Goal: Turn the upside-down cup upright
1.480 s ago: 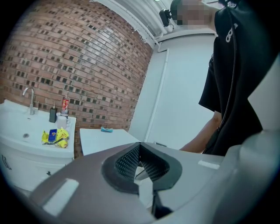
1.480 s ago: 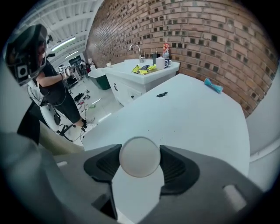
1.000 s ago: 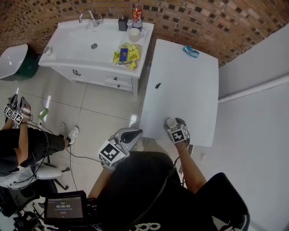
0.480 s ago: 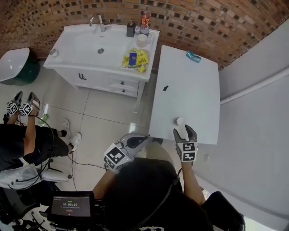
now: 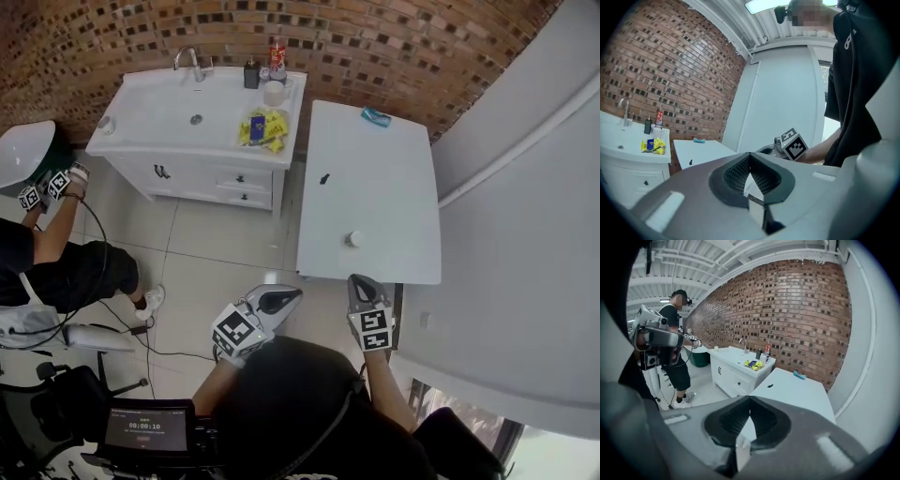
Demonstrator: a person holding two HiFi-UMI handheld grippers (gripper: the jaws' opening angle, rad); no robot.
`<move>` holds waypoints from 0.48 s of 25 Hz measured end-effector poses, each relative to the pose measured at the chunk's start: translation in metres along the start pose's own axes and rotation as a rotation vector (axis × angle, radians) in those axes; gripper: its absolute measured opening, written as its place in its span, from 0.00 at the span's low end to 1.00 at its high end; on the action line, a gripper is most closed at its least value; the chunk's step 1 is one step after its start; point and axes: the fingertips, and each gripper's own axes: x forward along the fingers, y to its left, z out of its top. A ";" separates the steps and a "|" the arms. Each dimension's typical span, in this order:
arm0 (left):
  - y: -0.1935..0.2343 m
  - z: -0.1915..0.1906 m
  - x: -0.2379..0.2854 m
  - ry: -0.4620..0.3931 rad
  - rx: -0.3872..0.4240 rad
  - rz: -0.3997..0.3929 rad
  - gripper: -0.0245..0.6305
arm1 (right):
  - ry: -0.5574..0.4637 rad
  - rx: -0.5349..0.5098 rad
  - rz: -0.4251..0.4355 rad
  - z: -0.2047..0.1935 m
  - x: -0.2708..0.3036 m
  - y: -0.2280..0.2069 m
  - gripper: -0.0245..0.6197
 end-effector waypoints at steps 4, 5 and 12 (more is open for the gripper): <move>-0.060 -0.016 0.011 0.005 -0.004 -0.055 0.06 | -0.009 0.022 0.038 -0.030 -0.051 0.018 0.03; -0.076 -0.022 0.013 0.009 -0.005 -0.067 0.06 | -0.015 0.030 0.044 -0.039 -0.065 0.023 0.03; -0.175 -0.078 0.014 0.058 -0.049 -0.073 0.06 | -0.041 0.062 0.064 -0.105 -0.156 0.050 0.03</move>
